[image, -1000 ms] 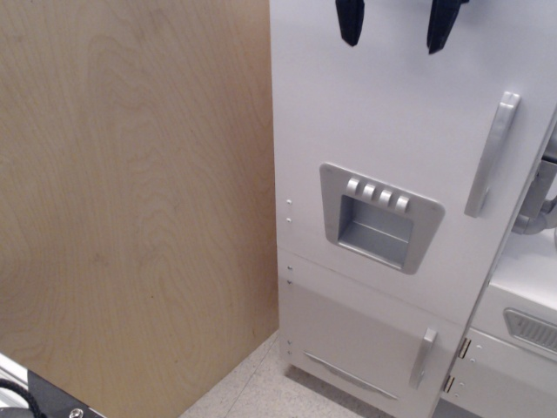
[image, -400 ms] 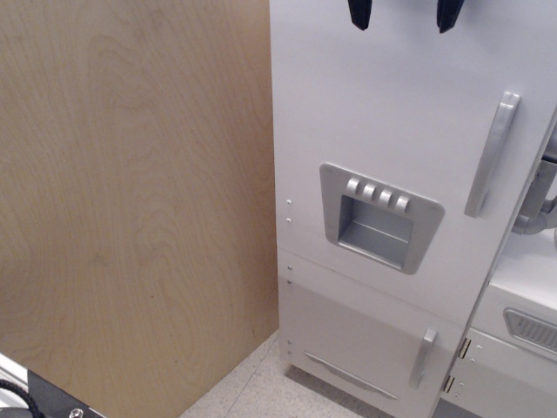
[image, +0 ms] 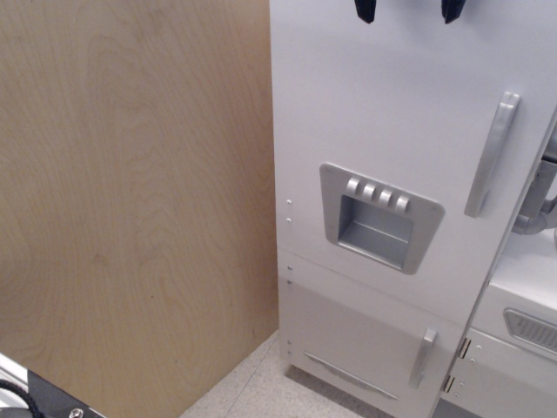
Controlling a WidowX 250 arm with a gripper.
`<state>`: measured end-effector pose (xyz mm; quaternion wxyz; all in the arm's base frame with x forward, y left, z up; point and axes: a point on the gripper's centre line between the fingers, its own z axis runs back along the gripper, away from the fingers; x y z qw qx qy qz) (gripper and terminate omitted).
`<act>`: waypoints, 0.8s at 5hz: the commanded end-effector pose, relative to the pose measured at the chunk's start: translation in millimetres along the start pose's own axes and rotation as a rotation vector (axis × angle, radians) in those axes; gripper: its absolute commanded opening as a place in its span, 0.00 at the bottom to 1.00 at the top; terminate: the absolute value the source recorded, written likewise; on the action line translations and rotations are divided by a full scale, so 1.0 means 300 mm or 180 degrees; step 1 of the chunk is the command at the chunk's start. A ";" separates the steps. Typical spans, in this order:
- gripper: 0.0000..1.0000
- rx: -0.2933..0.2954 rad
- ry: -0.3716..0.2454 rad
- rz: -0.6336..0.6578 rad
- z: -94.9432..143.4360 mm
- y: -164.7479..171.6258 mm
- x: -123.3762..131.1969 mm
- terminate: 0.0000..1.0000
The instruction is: Close fridge
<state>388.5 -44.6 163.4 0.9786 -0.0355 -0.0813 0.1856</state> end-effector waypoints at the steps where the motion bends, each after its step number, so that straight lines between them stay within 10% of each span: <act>1: 1.00 -0.0077 -0.0178 0.0029 0.056 0.005 0.041 0.00; 4: 1.00 0.0081 0.0049 -0.0465 0.056 0.114 -0.157 0.00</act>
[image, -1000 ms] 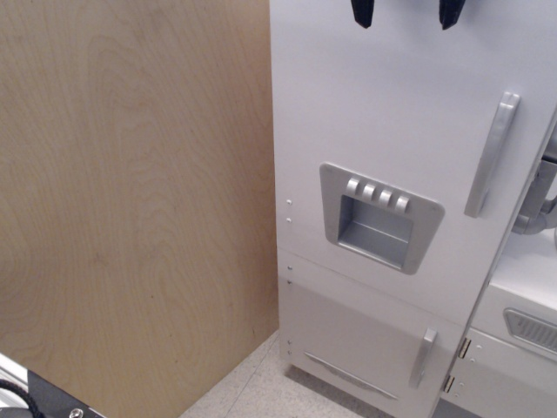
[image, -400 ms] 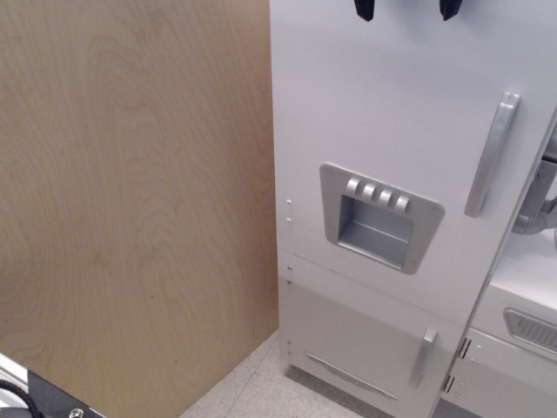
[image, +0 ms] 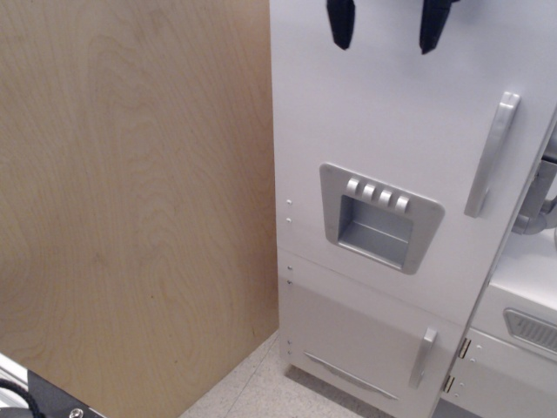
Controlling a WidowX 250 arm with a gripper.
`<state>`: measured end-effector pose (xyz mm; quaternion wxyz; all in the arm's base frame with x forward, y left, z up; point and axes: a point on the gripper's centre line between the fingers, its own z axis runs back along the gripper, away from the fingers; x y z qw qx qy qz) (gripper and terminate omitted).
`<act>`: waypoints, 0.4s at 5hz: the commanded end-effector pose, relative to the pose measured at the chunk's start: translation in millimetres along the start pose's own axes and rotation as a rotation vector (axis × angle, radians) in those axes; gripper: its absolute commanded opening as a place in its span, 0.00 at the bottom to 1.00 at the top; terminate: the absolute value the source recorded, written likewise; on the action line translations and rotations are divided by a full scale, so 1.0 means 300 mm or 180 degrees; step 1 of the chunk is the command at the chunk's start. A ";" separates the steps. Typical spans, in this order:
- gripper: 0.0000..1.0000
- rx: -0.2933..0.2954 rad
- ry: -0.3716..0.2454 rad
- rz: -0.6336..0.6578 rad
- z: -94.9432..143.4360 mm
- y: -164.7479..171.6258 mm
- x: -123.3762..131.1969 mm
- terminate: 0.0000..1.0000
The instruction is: Close fridge
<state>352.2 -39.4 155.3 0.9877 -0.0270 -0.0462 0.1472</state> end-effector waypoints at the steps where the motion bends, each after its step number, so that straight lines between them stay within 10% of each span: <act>1: 1.00 0.0019 -0.0175 -0.0216 0.056 0.049 -0.056 0.00; 2: 1.00 0.0019 -0.0175 -0.0216 0.056 0.049 -0.056 1.00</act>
